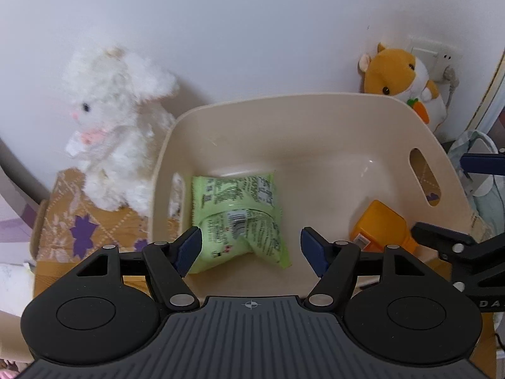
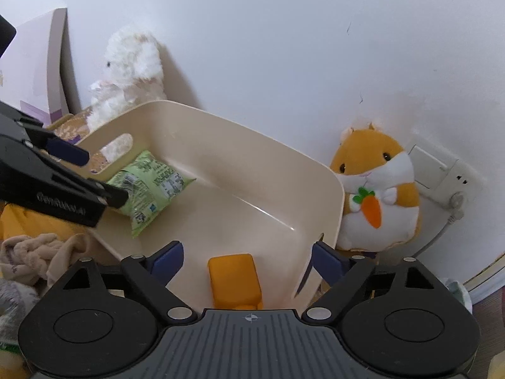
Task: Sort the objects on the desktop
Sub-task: 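Grasp the white plush toy with the left tool while the right grasps the candy stick box, then lift both items over the beige basket and release them inside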
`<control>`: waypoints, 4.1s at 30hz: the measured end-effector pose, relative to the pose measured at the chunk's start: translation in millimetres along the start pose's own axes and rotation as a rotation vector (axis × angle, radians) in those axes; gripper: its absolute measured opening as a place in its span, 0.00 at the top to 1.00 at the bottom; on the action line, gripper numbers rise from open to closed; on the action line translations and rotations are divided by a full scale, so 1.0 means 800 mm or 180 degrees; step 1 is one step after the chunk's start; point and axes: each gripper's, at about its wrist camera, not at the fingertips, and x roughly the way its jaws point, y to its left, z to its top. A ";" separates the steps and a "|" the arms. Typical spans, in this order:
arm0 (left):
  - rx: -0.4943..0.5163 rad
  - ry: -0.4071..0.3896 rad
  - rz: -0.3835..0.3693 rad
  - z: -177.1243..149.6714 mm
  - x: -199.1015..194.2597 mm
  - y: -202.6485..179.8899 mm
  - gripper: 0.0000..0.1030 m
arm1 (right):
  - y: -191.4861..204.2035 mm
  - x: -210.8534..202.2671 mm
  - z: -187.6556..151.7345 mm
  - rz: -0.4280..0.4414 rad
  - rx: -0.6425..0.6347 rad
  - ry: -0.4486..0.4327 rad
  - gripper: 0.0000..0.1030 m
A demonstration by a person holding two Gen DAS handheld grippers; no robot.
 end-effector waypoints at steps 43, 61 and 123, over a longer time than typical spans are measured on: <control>-0.0249 0.1123 -0.0290 -0.247 -0.072 0.066 0.23 | 0.005 -0.035 -0.209 -0.0075 -0.0382 0.0866 0.00; -0.0489 0.1403 -0.0542 -0.273 -0.031 0.043 0.43 | 0.008 -0.010 -0.205 0.0030 -0.0308 0.0910 0.24; -0.0511 -0.0543 -0.0680 0.032 -0.118 0.034 0.80 | -0.057 -0.084 0.042 -0.0074 0.0171 -0.0623 0.80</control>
